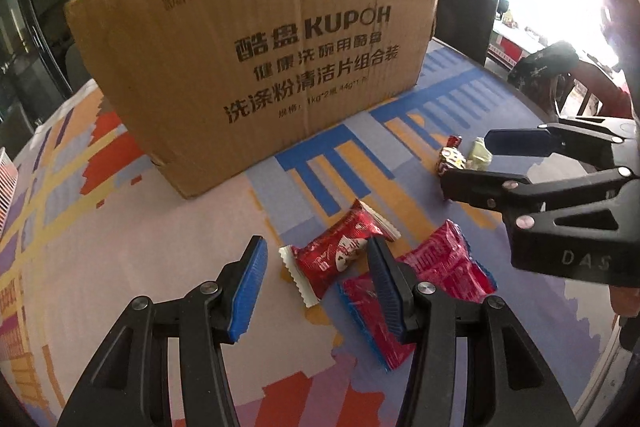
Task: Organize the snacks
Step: 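Grasp the gold-wrapped candy with the right gripper while the left grasps the red wafer pack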
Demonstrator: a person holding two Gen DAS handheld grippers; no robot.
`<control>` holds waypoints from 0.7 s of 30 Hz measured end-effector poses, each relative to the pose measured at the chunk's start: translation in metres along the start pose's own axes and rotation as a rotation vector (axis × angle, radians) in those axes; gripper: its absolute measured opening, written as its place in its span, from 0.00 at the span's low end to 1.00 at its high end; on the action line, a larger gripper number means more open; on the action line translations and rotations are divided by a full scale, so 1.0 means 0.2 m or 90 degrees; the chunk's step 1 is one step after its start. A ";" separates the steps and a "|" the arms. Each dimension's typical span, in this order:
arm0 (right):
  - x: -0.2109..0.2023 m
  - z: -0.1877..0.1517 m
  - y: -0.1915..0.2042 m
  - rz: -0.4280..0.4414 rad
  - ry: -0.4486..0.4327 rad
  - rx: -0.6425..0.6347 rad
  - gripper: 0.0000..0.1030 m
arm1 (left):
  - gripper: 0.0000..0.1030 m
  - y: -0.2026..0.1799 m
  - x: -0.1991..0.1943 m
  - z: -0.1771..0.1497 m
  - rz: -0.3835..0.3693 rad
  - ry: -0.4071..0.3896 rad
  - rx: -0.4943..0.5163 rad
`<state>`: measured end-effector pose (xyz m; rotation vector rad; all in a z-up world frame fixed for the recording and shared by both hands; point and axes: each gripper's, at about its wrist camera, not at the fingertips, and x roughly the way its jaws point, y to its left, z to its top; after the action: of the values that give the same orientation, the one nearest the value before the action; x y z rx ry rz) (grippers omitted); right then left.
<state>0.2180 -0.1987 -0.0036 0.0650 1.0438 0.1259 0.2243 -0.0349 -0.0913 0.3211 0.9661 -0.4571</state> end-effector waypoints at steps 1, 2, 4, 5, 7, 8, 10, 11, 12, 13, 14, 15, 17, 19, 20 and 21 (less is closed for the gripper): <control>0.01 0.00 0.00 0.000 0.002 -0.001 0.57 | 0.50 0.00 0.01 0.01 -0.002 0.001 -0.003; 0.02 0.01 0.00 0.002 0.003 -0.002 0.56 | 0.50 0.01 0.02 0.01 -0.003 0.002 -0.006; 0.03 0.02 0.01 0.003 0.007 -0.005 0.54 | 0.50 0.02 0.04 0.02 -0.009 0.006 -0.016; 0.04 0.02 0.01 0.003 0.008 -0.005 0.53 | 0.50 0.02 0.05 0.02 -0.012 0.008 -0.021; 0.05 0.03 0.01 0.004 0.011 -0.005 0.52 | 0.50 0.04 0.07 0.03 -0.021 0.012 -0.035; 0.05 0.04 0.00 0.003 0.013 -0.005 0.52 | 0.50 0.04 0.07 0.04 -0.026 0.014 -0.044; 0.08 0.05 -0.01 0.001 0.018 -0.002 0.50 | 0.50 0.06 0.08 0.04 -0.032 0.015 -0.055; 0.09 0.05 -0.02 0.003 0.020 0.001 0.49 | 0.49 0.06 0.08 0.04 -0.034 0.016 -0.060; 0.10 0.06 -0.03 0.003 0.017 0.002 0.48 | 0.49 0.07 0.09 0.05 -0.034 0.016 -0.065; 0.10 0.07 -0.03 0.003 0.019 0.003 0.46 | 0.47 0.08 0.09 0.05 -0.034 0.014 -0.067; 0.11 0.08 -0.03 0.003 0.020 0.002 0.45 | 0.43 0.08 0.09 0.05 -0.036 0.014 -0.072; 0.12 0.08 -0.02 0.006 0.023 0.001 0.44 | 0.41 0.09 0.09 0.06 -0.037 0.015 -0.075; 0.14 0.09 -0.02 0.012 0.035 -0.001 0.41 | 0.30 0.10 0.08 0.07 -0.044 0.016 -0.083; 0.18 0.10 0.01 0.013 0.042 -0.007 0.38 | 0.26 0.11 0.08 0.07 -0.046 0.018 -0.088; 0.19 0.10 0.01 0.011 0.043 -0.008 0.36 | 0.23 0.12 0.08 0.08 -0.046 0.019 -0.090; 0.19 0.10 0.02 0.008 0.040 -0.009 0.35 | 0.23 0.12 0.08 0.08 -0.045 0.020 -0.091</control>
<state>0.2537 -0.1902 -0.0257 0.0557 1.1048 0.1475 0.2554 -0.0246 -0.0950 0.1658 1.0375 -0.4462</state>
